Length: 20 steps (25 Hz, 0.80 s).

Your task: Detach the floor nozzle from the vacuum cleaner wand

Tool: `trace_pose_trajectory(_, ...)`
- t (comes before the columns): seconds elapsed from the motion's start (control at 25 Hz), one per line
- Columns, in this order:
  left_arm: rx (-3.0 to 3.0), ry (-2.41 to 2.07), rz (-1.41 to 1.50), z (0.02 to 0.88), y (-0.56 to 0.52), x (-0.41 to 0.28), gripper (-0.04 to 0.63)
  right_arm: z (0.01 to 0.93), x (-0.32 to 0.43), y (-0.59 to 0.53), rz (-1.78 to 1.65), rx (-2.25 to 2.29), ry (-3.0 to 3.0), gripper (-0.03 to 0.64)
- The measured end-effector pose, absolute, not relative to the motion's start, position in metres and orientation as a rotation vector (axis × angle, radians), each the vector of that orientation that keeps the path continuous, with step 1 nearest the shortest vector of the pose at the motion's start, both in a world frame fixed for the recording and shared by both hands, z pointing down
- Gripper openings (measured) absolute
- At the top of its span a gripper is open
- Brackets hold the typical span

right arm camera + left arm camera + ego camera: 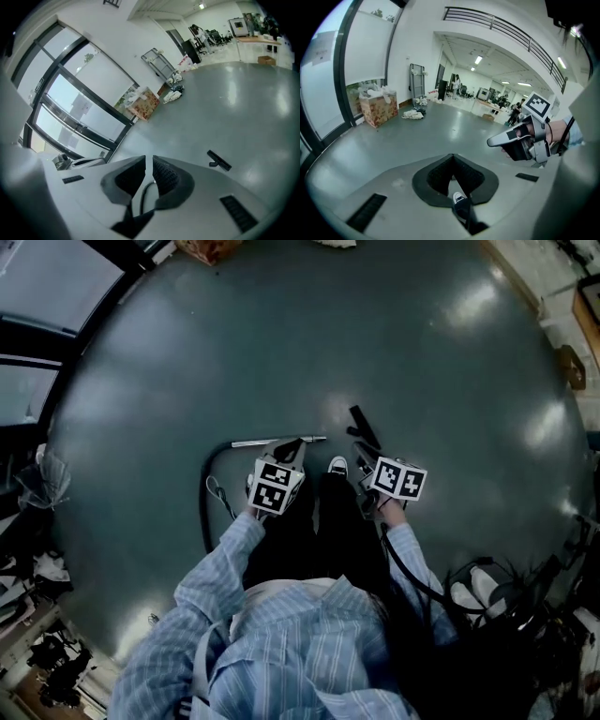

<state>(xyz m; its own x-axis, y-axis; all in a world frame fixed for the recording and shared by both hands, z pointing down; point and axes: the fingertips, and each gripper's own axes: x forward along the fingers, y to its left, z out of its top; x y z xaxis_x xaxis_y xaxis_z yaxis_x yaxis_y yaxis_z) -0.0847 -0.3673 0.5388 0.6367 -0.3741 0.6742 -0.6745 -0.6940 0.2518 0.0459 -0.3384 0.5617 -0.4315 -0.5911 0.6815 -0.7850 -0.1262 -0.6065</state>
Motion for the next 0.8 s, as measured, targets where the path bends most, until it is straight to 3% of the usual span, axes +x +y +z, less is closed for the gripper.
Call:
trace_pose_trajectory(0.2,2.323,-0.876,0.625,0.5,-0.354,-0.099,0.006,0.526,0.025,-0.329,1.596,1.639,-1.975,0.052)
trace_pose_trajectory(0.48,2.444,-0.799,0.631,0.477,-0.339,-0.097,0.006,0.491,-0.019,-0.322,1.724,1.622,-2.08,0.052)
trace_pose_trajectory(0.8,2.414,-0.873,0.602,0.456,-0.3,-0.079,0.006,0.473,0.011,-0.278,1.635,1.576,-2.113,0.052)
